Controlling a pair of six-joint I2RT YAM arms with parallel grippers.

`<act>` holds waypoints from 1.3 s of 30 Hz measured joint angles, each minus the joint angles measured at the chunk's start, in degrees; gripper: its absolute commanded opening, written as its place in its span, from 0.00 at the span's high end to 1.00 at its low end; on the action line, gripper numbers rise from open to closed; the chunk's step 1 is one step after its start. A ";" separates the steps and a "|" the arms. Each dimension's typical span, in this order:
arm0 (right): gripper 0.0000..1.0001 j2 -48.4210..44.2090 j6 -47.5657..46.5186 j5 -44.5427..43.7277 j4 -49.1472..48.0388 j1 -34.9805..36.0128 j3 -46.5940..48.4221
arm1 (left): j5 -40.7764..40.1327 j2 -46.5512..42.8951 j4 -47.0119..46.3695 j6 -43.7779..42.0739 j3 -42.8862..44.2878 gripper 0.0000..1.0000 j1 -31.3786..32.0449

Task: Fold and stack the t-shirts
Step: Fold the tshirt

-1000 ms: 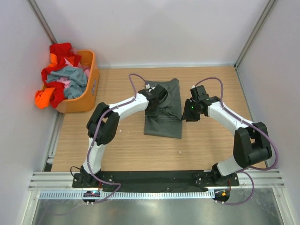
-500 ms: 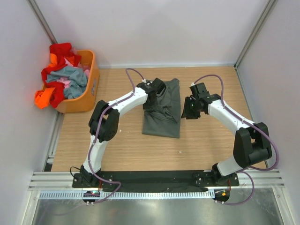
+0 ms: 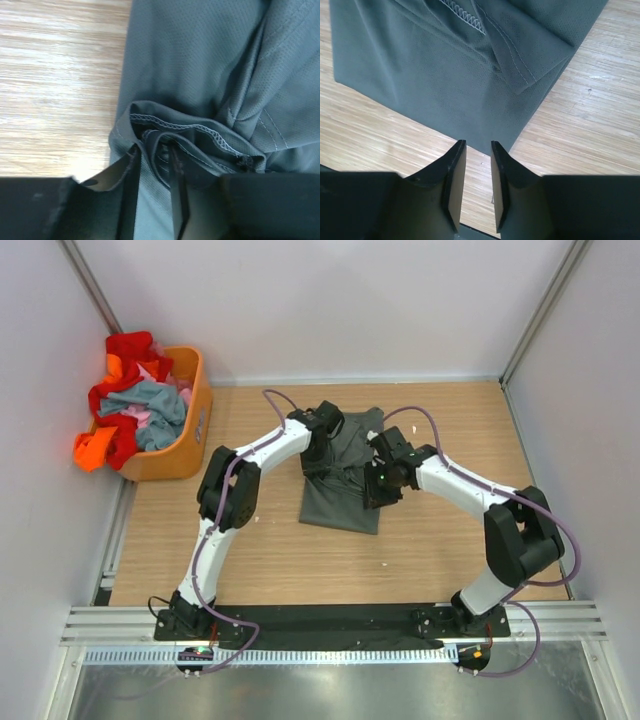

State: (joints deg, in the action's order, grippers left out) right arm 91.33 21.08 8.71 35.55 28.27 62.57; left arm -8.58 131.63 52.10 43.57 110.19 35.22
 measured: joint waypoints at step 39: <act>0.88 15.02 0.13 -10.43 1.77 1.16 13.57 | 0.50 -1.38 2.01 -2.10 0.04 0.42 -0.74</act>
State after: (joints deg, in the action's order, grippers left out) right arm 106.34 21.21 -1.72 37.32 29.43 76.14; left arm -8.08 130.26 54.11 41.47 110.24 34.48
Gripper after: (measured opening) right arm 0.121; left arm 0.569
